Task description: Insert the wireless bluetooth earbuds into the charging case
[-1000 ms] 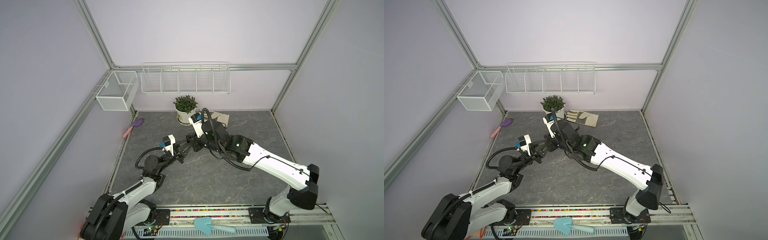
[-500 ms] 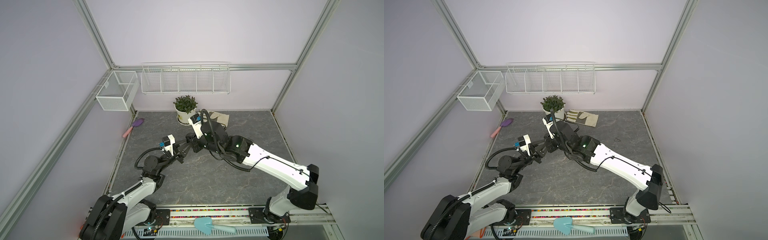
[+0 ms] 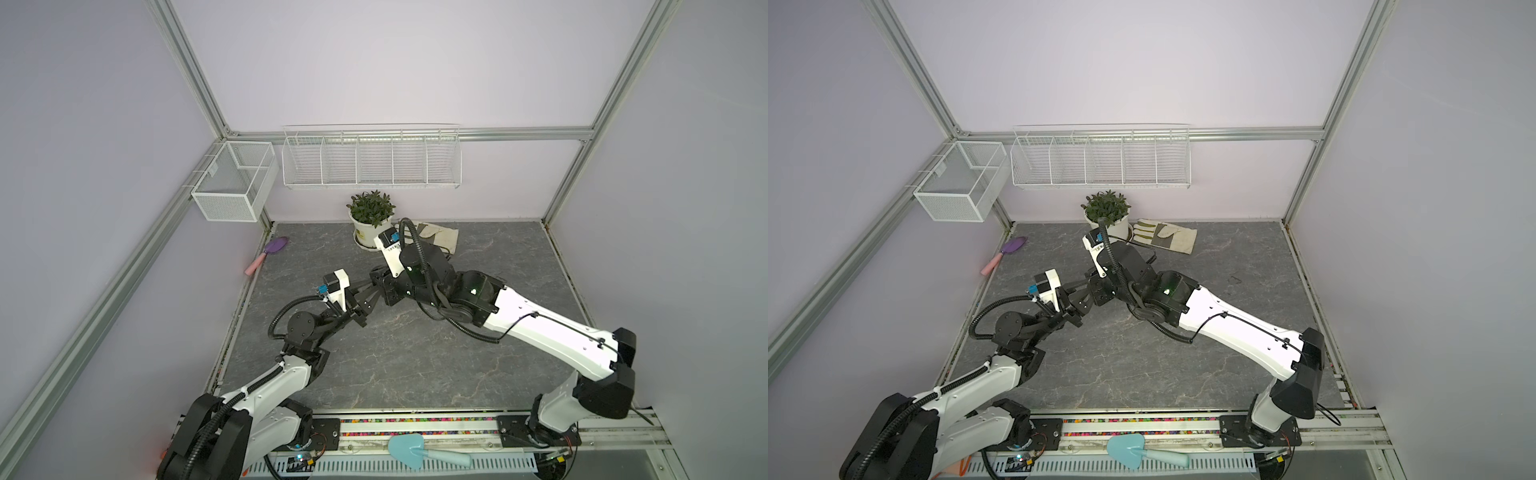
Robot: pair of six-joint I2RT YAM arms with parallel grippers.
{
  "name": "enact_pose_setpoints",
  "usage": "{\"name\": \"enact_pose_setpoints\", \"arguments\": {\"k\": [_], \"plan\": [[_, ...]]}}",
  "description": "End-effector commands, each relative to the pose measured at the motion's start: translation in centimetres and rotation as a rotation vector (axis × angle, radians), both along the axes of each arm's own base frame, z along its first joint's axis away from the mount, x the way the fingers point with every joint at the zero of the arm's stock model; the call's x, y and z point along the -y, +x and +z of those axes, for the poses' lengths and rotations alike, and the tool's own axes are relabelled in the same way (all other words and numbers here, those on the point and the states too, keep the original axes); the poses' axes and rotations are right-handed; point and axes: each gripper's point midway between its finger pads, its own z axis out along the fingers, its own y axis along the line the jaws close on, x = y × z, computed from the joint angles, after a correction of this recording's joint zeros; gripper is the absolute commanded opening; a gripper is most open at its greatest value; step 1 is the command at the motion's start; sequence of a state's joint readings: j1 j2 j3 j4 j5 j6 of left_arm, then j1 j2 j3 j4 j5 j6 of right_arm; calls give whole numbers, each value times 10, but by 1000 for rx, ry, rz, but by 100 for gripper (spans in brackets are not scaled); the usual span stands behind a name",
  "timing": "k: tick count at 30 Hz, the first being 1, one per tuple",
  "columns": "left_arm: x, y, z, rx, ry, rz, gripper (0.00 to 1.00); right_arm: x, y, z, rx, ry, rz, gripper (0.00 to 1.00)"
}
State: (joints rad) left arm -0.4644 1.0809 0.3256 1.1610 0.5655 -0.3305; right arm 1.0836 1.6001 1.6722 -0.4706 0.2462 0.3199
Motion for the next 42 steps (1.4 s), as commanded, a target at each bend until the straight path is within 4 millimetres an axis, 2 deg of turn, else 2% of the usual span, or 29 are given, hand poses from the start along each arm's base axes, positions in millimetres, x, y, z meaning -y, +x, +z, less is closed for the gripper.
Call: {"name": "enact_pose_setpoints", "arguments": {"k": [1, 5, 9, 15, 19, 25, 30, 37, 42], "plan": [[-6, -8, 13, 69, -14, 20, 0, 3, 2, -1, 9, -30, -13, 35], [-7, -8, 15, 66, -9, 29, 0, 5, 0, 7, 17, -23, -3, 43], [-6, -5, 7, 35, 15, 31, 0, 8, -4, 17, 40, -17, 21, 50], [-4, -7, 6, 40, 22, 18, 0, 24, -10, 34, 80, -35, 122, 53], [-4, -10, 6, 38, 21, 4, 0, 40, -7, 35, 78, -62, 170, 60], [-1, -18, 3, 38, 31, -39, 0, 49, -17, 28, 64, -108, 337, 76], [3, -21, -4, 35, 55, -66, 0, 50, -33, 25, 52, -104, 465, 77], [11, -31, -8, 51, 83, -149, 0, 61, -30, 24, -72, 36, 561, 76], [22, -36, -17, 40, 105, -218, 0, 65, -27, 11, -169, 114, 595, 76]]}}
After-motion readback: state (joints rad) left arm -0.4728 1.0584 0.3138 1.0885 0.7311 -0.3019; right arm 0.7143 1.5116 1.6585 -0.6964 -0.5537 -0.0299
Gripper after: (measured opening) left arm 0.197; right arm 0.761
